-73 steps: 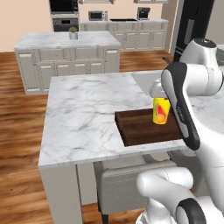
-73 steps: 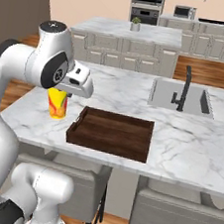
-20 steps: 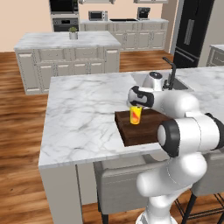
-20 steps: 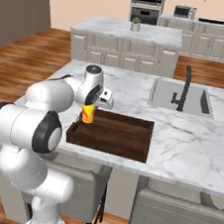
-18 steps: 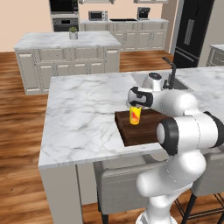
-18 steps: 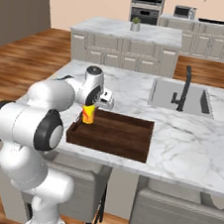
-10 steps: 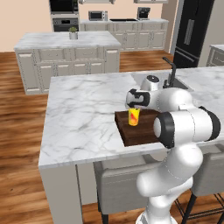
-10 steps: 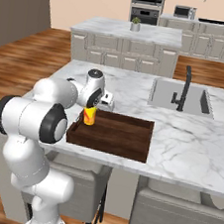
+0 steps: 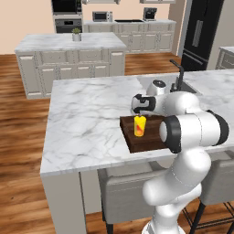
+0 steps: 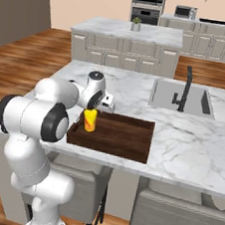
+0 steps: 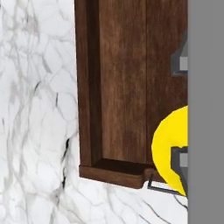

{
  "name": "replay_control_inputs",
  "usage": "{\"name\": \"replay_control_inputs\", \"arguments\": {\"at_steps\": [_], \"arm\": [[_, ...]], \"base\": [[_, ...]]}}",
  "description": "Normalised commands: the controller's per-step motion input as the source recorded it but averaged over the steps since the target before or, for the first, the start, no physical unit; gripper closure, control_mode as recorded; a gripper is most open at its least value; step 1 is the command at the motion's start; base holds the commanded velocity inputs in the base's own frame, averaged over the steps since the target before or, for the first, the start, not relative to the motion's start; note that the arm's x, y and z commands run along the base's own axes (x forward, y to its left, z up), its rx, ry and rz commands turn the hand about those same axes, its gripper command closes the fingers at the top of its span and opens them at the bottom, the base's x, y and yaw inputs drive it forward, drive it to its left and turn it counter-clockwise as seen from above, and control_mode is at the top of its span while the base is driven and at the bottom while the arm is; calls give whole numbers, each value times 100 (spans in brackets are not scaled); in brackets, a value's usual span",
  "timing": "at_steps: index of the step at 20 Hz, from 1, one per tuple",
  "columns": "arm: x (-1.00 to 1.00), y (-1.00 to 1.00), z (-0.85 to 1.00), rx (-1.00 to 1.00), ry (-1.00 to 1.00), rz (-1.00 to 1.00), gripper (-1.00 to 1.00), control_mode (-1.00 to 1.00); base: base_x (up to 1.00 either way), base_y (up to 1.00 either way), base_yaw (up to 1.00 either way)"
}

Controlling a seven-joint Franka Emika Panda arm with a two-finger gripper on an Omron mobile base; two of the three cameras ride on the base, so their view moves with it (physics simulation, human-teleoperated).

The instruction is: There is a tray on the dining counter. Grab the cup, mug, and pitcher and place them on the tray. The pitcher may be placed next to the tray if it cannot fit the tray.

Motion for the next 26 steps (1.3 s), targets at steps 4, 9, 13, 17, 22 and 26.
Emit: {"name": "replay_control_inputs", "arguments": {"at_steps": [4, 9, 13, 17, 22, 26], "arm": [[0, 0, 0, 0, 0, 0, -100, -100], [0, 0, 8, 0, 0, 0, -100, -100], [-34, -3, 26, 0, 0, 0, -100, -100], [-43, -5, 56, 0, 0, 0, -100, -100], [-74, 0, 48, -4, 9, 0, -100, -100], [-100, 0, 47, -3, 15, 0, -100, -100]], "base": [[0, 0, 0], [0, 0, 0], [0, 0, 0], [0, 0, 0], [0, 0, 0], [0, 0, 0]]}}
